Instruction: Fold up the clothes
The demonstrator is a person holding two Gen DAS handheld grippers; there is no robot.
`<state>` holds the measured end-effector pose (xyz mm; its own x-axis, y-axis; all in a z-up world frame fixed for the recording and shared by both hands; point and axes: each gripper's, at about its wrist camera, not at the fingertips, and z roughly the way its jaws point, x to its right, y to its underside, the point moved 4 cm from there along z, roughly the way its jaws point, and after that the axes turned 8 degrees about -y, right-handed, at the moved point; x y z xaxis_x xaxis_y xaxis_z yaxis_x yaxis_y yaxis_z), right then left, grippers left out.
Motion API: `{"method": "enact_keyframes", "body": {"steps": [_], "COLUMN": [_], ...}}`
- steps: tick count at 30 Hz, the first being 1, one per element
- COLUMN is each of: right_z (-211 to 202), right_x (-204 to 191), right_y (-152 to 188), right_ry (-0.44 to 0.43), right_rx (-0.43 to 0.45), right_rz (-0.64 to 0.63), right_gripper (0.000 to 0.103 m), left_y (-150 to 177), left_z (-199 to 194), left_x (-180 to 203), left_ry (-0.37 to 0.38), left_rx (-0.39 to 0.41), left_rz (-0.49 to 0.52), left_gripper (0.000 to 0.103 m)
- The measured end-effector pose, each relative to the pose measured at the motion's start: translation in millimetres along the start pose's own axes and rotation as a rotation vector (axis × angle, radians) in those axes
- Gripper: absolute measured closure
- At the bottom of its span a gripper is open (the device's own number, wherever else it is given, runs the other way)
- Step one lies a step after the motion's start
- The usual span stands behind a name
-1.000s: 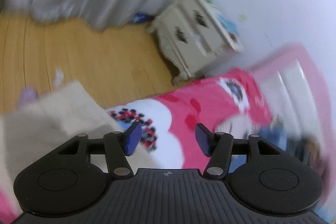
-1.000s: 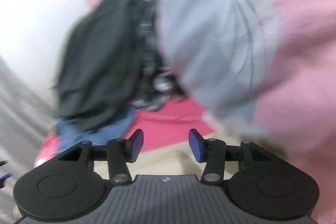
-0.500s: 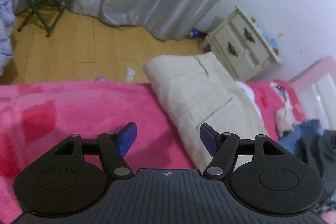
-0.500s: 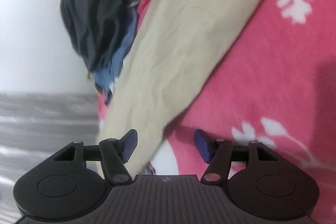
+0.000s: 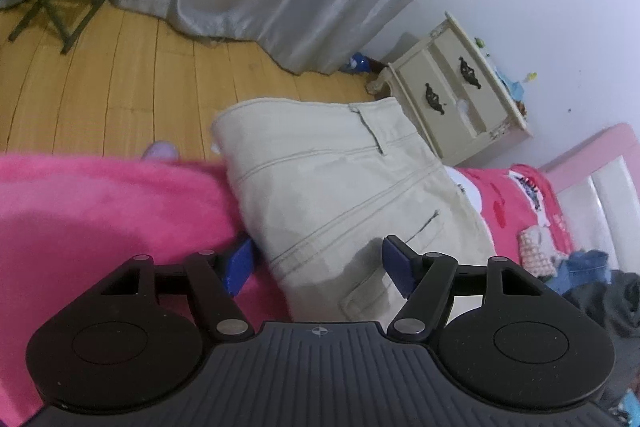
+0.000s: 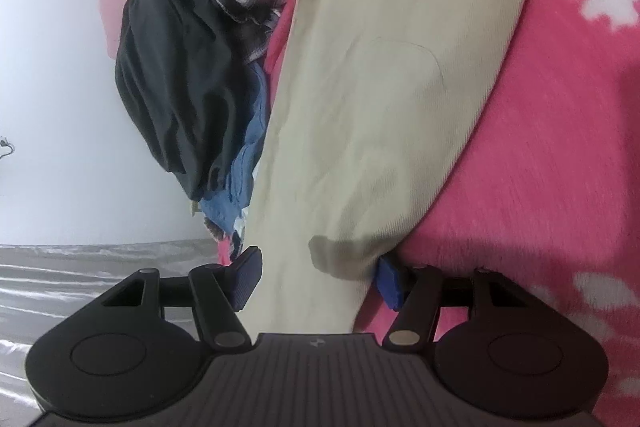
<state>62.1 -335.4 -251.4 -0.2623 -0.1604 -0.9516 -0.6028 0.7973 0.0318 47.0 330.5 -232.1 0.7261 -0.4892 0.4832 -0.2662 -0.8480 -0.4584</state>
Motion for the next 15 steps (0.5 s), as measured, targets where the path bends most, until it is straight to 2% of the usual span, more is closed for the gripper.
{"method": "enact_keyframes", "body": {"steps": [2, 4, 6, 7, 8, 9, 10, 12, 15], "right_z": [6, 13, 23, 25, 26, 27, 28, 27, 22], "right_x": [0, 0, -2, -3, -3, -4, -4, -9, -30], "right_y": [-4, -7, -8, -8, -7, -7, -7, -6, -5], "right_ry": [0.002, 0.002, 0.015, 0.022, 0.042, 0.064, 0.095, 0.135, 0.152], "right_rx": [0.001, 0.003, 0.010, 0.018, 0.024, 0.029, 0.033, 0.031, 0.032], "right_rz": [0.016, 0.015, -0.002, -0.011, -0.022, -0.033, -0.042, -0.075, -0.169], "right_gripper": [0.041, 0.045, 0.050, 0.054, 0.067, 0.074, 0.088, 0.092, 0.095], "left_y": [0, 2, 6, 6, 7, 6, 3, -3, -11], "left_z": [3, 4, 1, 0, -2, -4, -7, -14, -32], "left_x": [3, 10, 15, 17, 19, 19, 19, 22, 31], "left_ry": [-0.018, -0.067, -0.122, -0.144, -0.167, -0.174, -0.179, -0.173, -0.140], "left_rx": [0.013, 0.043, 0.071, 0.081, 0.092, 0.092, 0.091, 0.086, 0.096], "left_rz": [-0.007, 0.007, 0.023, 0.026, 0.029, 0.020, 0.009, -0.002, 0.025], "left_gripper": [0.036, 0.040, 0.050, 0.054, 0.059, 0.067, 0.071, 0.079, 0.084]}}
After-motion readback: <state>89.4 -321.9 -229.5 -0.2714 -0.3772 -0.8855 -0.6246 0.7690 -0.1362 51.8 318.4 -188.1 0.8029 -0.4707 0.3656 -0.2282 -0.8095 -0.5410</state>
